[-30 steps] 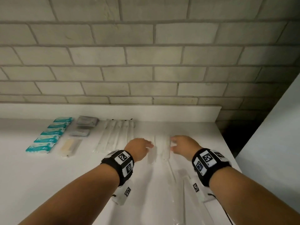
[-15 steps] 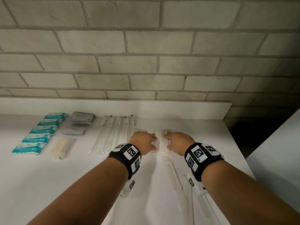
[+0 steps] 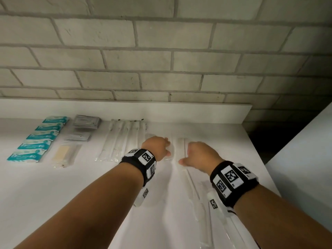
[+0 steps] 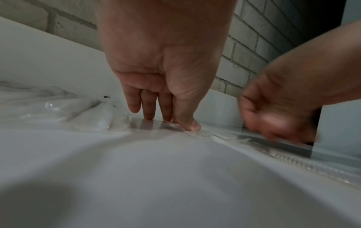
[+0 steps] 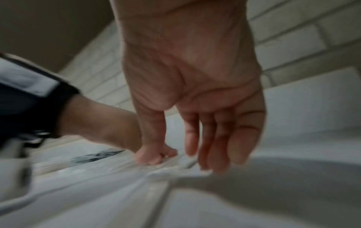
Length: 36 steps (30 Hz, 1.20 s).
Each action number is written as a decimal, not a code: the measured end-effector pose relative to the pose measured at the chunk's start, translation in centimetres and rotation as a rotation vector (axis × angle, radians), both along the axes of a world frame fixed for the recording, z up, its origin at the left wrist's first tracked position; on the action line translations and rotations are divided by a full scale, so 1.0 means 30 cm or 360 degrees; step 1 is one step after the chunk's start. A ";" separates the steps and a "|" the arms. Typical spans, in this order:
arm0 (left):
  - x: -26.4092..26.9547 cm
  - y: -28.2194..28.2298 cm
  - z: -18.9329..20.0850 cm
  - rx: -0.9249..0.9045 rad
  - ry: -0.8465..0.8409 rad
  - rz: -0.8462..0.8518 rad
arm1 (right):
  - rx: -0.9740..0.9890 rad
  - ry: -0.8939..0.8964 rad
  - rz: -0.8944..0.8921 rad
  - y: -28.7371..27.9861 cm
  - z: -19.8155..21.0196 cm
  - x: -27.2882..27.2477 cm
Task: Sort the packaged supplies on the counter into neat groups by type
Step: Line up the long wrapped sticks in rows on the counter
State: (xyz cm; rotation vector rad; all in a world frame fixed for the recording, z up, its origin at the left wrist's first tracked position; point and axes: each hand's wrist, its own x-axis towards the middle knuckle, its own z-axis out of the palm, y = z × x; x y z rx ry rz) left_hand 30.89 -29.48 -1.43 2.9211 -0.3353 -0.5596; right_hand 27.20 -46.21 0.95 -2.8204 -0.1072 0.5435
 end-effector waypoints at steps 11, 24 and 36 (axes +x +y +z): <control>-0.011 0.000 0.000 -0.0049 0.0034 0.0034 | -0.0016 0.0439 -0.0089 0.046 -0.031 -0.053; -0.027 -0.004 0.000 -0.0093 0.0050 0.0099 | -0.0033 0.0467 0.0129 0.078 -0.058 -0.052; -0.026 -0.057 0.012 -0.0190 -0.0100 -0.0113 | 0.0174 -0.0060 0.0149 -0.159 -0.001 0.085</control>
